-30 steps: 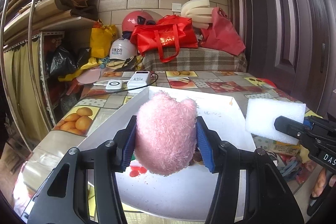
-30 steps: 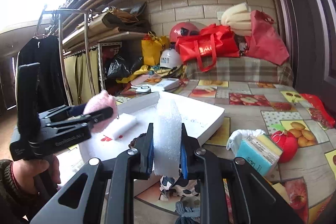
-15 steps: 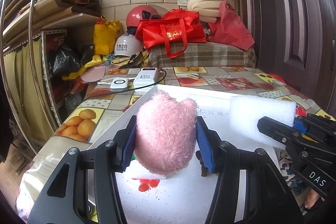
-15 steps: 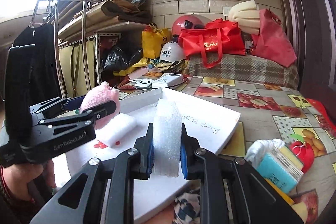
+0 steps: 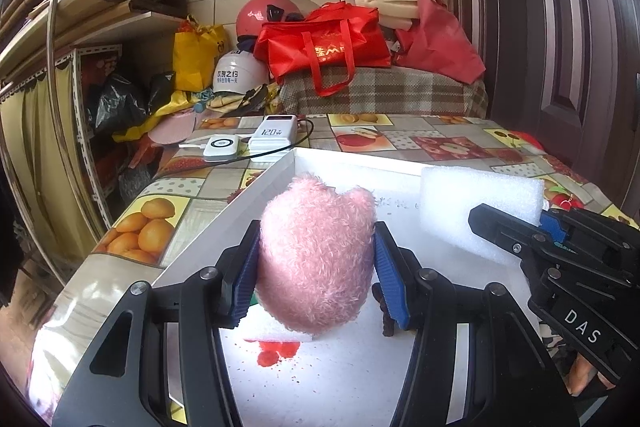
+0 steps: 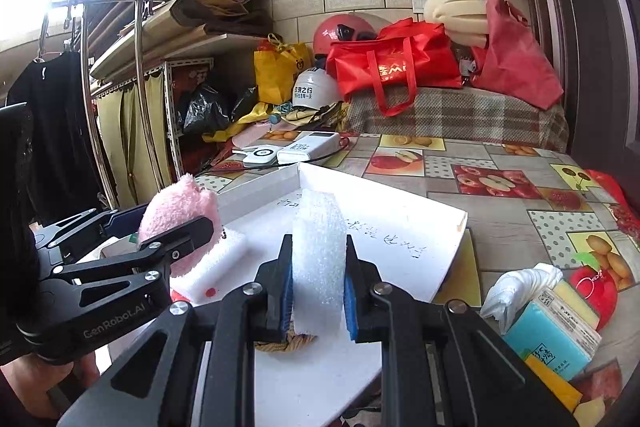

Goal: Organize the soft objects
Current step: 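Carry both items over the white box and open both tools to drop them, then grasp the grey-blue knotted cloth with the left tool while the right tool grasps the yellow sponge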

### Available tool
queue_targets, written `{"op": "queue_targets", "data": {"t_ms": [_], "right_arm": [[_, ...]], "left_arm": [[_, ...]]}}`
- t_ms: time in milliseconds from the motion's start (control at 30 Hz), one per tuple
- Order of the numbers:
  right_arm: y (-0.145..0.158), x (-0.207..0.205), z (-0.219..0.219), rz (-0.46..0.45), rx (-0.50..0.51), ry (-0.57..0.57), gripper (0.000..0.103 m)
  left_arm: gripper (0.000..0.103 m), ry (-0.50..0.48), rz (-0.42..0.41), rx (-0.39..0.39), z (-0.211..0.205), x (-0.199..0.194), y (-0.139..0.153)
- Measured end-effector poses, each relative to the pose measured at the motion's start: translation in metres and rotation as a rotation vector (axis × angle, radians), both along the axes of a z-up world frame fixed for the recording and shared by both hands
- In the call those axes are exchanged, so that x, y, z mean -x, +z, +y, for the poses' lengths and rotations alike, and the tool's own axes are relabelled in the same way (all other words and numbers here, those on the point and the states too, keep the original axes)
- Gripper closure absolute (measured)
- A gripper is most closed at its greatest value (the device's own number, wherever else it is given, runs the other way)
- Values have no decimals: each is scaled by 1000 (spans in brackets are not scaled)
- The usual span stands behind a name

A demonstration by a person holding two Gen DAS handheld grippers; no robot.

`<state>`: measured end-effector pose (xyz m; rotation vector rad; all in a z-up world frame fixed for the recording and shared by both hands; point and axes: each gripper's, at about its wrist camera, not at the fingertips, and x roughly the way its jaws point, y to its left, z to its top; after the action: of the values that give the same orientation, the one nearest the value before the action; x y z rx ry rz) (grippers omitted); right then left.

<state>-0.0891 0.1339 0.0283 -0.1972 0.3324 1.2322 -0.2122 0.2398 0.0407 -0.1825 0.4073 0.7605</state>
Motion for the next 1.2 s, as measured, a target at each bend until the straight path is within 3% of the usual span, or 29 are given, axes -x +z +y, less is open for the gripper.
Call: {"op": "queue_targets", "data": {"t_ms": [300, 400, 467, 500, 533, 600, 1200], "right_arm": [[1, -3, 1, 5, -7, -12, 84], [0, -1, 3, 3, 2, -5, 82], [0, -1, 4, 0, 6, -7, 53], [0, -2, 3, 5, 1, -27, 28], [0, -7, -1, 24, -14, -43, 17], [0, -12, -3, 50, -26, -44, 17], [2, -5, -7, 10, -53, -50, 17]], "left_arm": [[48, -9, 38, -12, -2, -8, -3], [43, 38, 33, -30, -5, -4, -1], [33, 82, 8, -53, -7, 3, 2], [22, 103, -14, -51, -5, 9, 3], [9, 113, -29, -43, -3, 13, 3], [1, 139, -35, -37, 1, 16, 4], [0, 152, -40, -48, -2, 19, 4]]}}
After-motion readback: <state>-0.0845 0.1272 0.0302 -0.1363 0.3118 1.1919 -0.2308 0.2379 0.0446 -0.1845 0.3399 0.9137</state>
